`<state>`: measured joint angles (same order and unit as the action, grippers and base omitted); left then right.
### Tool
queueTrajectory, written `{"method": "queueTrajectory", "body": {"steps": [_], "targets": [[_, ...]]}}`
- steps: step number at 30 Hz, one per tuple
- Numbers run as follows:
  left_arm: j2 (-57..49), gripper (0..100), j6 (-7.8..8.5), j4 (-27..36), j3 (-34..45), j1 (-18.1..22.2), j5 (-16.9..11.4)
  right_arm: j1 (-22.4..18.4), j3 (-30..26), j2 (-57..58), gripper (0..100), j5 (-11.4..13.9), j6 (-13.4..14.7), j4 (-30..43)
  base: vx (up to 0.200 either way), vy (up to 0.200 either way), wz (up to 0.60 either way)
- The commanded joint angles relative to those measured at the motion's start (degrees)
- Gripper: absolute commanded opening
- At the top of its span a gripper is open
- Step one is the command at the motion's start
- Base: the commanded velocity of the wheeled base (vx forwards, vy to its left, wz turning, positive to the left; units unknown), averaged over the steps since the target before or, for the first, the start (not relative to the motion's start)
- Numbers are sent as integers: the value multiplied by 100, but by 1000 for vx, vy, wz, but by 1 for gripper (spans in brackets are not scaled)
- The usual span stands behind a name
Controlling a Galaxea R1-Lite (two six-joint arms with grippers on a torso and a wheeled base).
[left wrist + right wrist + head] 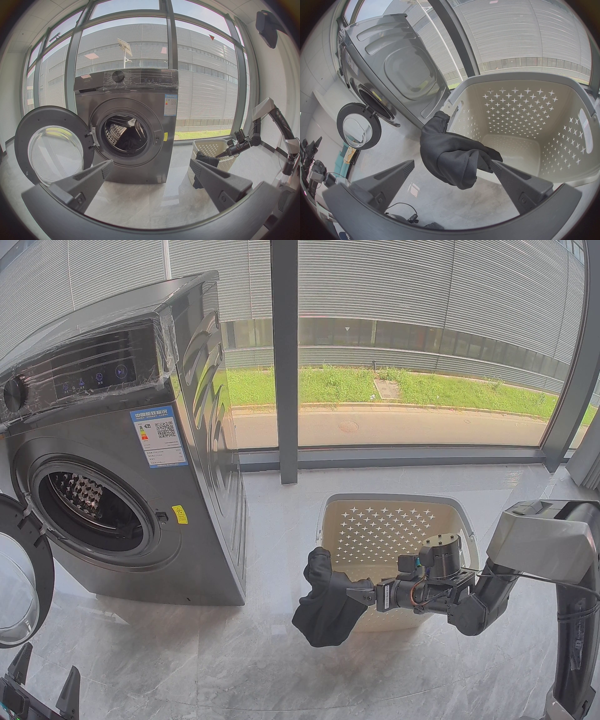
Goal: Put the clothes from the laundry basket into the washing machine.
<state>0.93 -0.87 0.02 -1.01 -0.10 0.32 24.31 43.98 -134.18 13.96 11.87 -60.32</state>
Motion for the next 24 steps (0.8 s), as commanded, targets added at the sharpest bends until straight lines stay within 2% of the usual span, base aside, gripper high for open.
{"method": "queueTrajectory", "body": {"steps": [1,21,22,24], "targets": [[-93,100,-1,6,92,1,3,13,119,-205,100,10,-1,3,0,0,0],[-93,100,-19,6,92,1,12,74,321,-530,100,2,17,-279,0,0,0],[-93,100,-19,-2,92,1,12,74,321,-530,0,2,17,-279,0,0,0],[-93,100,-19,-2,92,1,12,83,348,-530,0,-7,17,-279,0,0,0]]}}
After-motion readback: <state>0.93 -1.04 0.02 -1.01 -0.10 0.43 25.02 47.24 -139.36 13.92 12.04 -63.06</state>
